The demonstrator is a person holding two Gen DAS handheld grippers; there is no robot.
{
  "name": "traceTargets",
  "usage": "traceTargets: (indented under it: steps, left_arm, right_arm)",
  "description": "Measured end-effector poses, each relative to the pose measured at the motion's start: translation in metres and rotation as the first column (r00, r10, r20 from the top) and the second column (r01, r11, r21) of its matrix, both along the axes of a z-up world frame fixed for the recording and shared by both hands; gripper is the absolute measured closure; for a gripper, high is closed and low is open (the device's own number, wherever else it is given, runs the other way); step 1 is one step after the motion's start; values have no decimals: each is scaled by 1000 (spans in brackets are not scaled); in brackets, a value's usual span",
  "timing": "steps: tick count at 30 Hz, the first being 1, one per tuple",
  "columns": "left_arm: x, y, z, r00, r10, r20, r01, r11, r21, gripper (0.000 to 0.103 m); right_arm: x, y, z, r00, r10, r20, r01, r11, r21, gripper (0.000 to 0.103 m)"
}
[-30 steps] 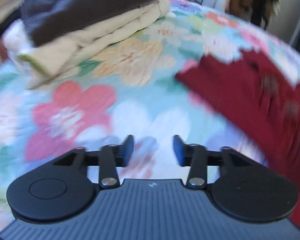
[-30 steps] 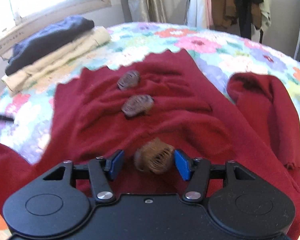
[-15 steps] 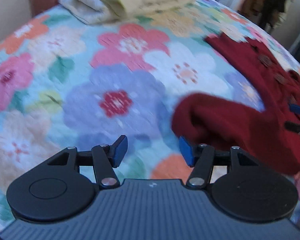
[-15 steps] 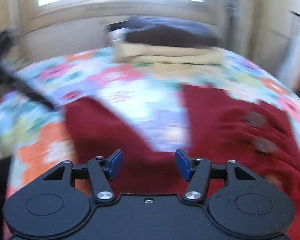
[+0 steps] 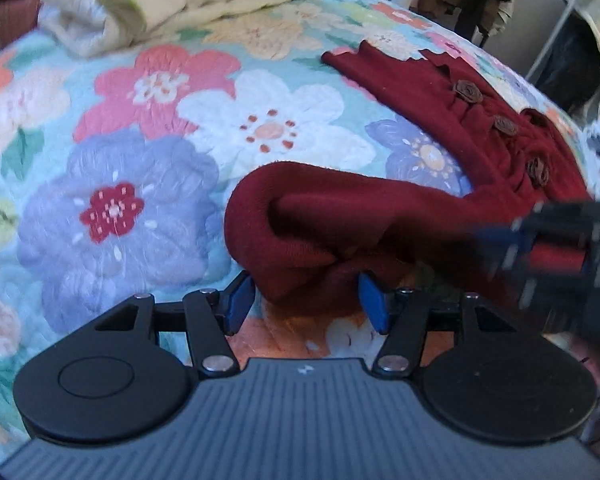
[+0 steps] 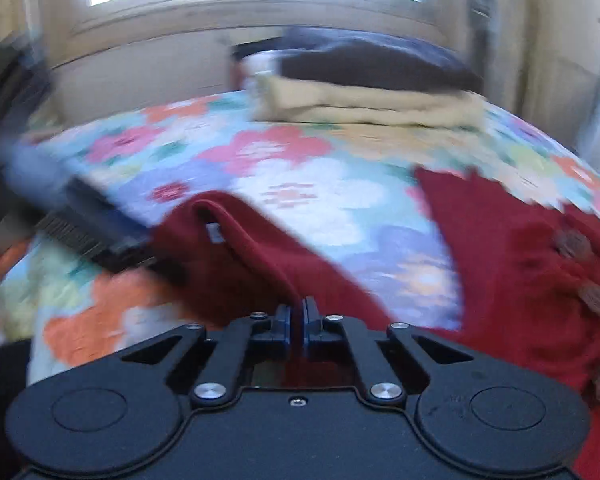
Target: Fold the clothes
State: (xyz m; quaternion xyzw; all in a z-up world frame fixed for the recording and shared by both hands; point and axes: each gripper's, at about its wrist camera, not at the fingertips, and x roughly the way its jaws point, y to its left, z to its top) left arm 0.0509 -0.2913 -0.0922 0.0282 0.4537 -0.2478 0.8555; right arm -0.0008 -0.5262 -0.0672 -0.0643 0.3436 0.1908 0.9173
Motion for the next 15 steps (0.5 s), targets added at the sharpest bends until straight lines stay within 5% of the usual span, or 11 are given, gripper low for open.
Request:
traceTargets:
  steps: [3,8,11,12,13,15]
  left_arm:
    - [-2,-5,-6,1000,-29,-10,29,999,18,41]
    - [7,-2,-14,995,33,-97,-43,994,-102,32]
    - [13,2,-17,992,60,-108,-78,982,-171,35]
    - [15,4,-17,992,68,-106,-88,978,-190,47]
    - [16,5,-17,992,71,-101,-90,975,-201,75]
    - [19,5,-13,994,82,-74,-94,978,-184,86]
  right_arm:
    - [6,-22,0,998,-55,-23,56,998,40,100]
    - [14,-47,-3,992,-103,-68,109,989,101,100]
    - [19,-63,-5,987,-129,-96,142,980,137,99]
    - [20,-68,-6,985,-138,-106,153,977,149,95]
    - [22,-73,-6,982,-147,-116,164,973,160,93]
    - [20,-72,-8,982,-132,-138,156,970,185,92]
